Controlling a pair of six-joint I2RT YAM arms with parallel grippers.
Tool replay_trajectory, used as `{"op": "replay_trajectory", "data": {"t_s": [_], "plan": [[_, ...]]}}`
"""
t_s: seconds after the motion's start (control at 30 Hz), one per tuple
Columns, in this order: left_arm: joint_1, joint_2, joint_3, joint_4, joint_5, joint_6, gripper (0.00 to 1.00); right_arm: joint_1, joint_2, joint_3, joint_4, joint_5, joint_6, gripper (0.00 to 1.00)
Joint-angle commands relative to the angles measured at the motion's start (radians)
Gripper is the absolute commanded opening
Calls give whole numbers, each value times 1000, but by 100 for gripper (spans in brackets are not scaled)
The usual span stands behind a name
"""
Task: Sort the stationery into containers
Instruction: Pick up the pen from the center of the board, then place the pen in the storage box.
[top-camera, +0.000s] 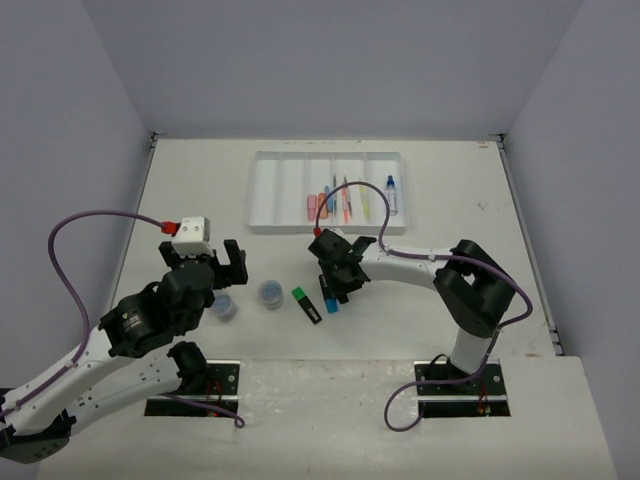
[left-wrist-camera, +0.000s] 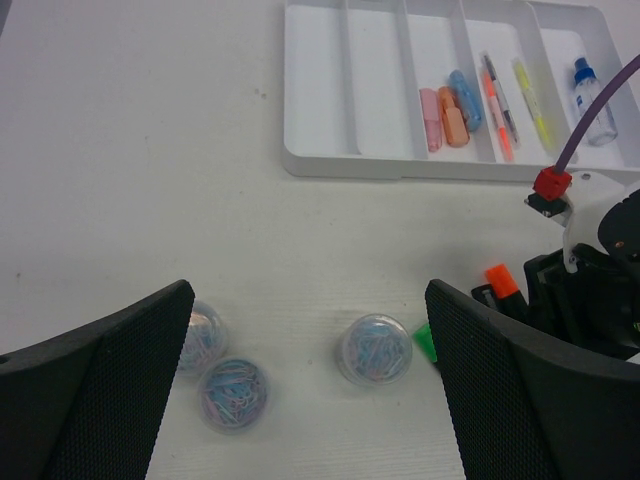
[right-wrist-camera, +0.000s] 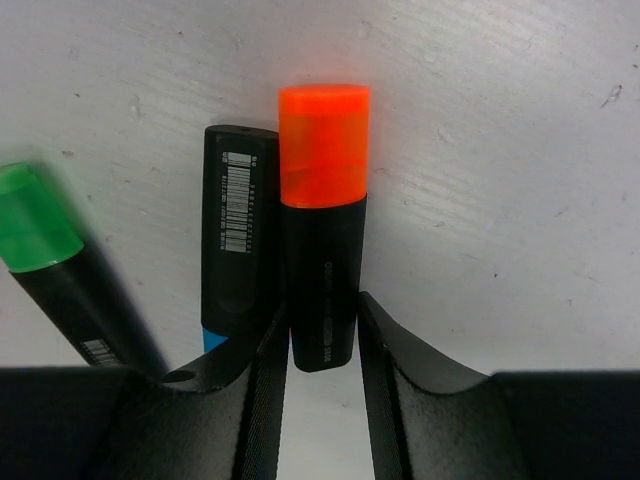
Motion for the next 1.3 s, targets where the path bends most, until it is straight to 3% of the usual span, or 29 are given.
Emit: {"op": "replay_trajectory", "data": {"t_s": [0.0, 0.13, 0.27, 0.5, 0.6, 0.83, 0.97, 1.03, 1.13, 1.27], "plan": [[6, 6, -2, 43, 0, 22, 100, 0, 45, 15, 29, 36, 17, 34], [6, 6, 0, 39, 0, 17, 100, 0, 79, 12, 29, 45, 23, 30], [6, 18, 15, 28, 9, 5, 100, 0, 56, -2, 34, 60, 21, 16], [6, 61, 127, 12, 179, -140, 100, 0, -181, -56, 60, 137, 14, 0], [6, 66, 80, 218, 320, -194, 100, -1, -364, -158, 247, 52, -42, 0], [6, 225, -41, 688, 606, -223, 100, 39, -539, -232, 462, -81, -87, 0], [6, 366, 17, 705, 601, -239, 98, 96, -614, -235, 511, -62, -98, 0], [6, 404, 23, 710, 600, -247, 87, 109, -637, -240, 531, -46, -96, 0], [6, 434, 31, 689, 584, -260, 77, 113, -685, -257, 567, -31, -83, 0], [6, 425, 22, 673, 553, -271, 75, 115, -709, -267, 592, -34, -72, 0]]}}
